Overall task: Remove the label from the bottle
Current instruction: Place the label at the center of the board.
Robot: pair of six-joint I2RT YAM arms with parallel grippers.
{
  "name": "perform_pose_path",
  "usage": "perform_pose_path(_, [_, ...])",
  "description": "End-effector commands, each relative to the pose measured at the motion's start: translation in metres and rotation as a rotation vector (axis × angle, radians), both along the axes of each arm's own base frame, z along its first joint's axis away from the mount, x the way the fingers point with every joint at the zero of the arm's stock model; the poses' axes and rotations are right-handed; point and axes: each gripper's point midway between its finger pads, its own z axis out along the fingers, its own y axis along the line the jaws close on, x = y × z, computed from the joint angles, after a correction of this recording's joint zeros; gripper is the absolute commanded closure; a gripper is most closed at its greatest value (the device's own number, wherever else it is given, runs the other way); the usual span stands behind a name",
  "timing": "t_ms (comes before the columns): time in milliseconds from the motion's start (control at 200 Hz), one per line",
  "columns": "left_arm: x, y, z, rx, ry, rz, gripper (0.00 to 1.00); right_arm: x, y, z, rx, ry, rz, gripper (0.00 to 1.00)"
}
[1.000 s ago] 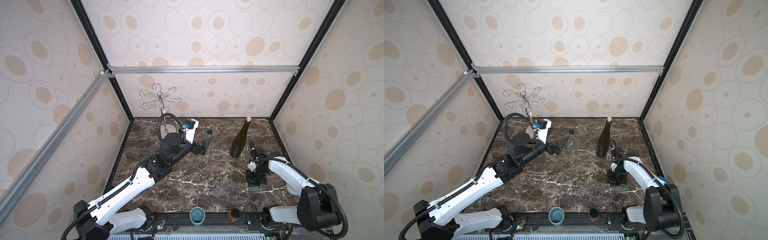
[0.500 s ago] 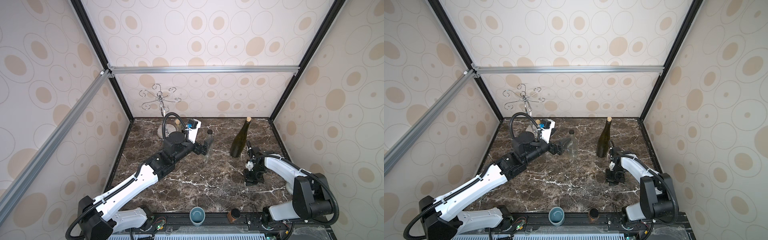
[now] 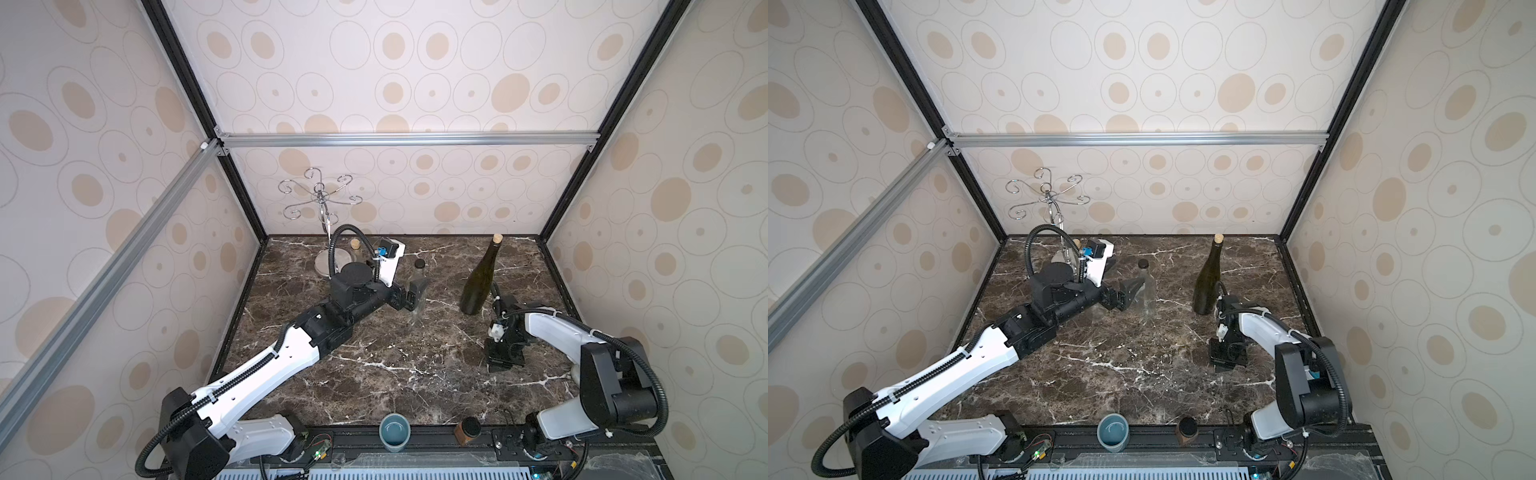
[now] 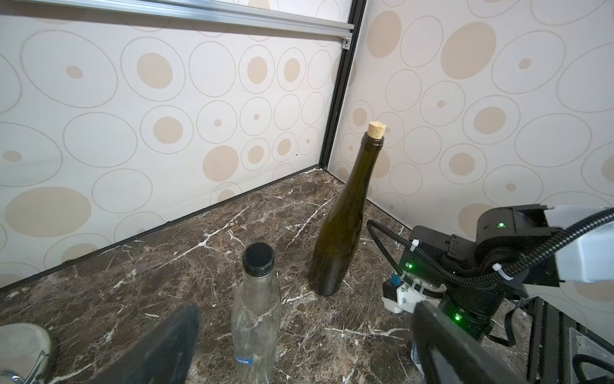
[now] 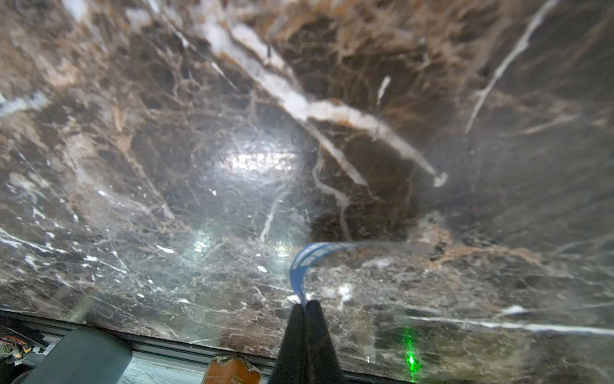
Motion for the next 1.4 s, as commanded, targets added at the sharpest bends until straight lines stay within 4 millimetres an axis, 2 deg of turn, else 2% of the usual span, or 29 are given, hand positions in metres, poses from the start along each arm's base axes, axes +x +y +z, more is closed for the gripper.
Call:
perform_pose_path(0, [0.003, -0.001, 0.021, -0.052, -0.027, -0.006, 0.0, -0.004, 0.001, -0.003, 0.004, 0.02, 0.013, 1.0])
perform_pose_path(845, [0.003, 0.0, 0.021, -0.049, -0.024, -0.009, 0.0, 0.015, 0.008, -0.014, 0.026, 0.02, 0.018, 1.0])
perform_pose_path(955, [0.004, -0.001, 0.02, -0.048, -0.023, -0.009, 0.0, 0.016, 0.008, -0.014, 0.023, 0.016, 0.019, 0.95])
perform_pose_path(1396, [0.003, -0.001, 0.019, -0.054, -0.017, -0.012, 0.0, 0.022, 0.01, -0.013, 0.035, -0.01, 0.018, 0.84])
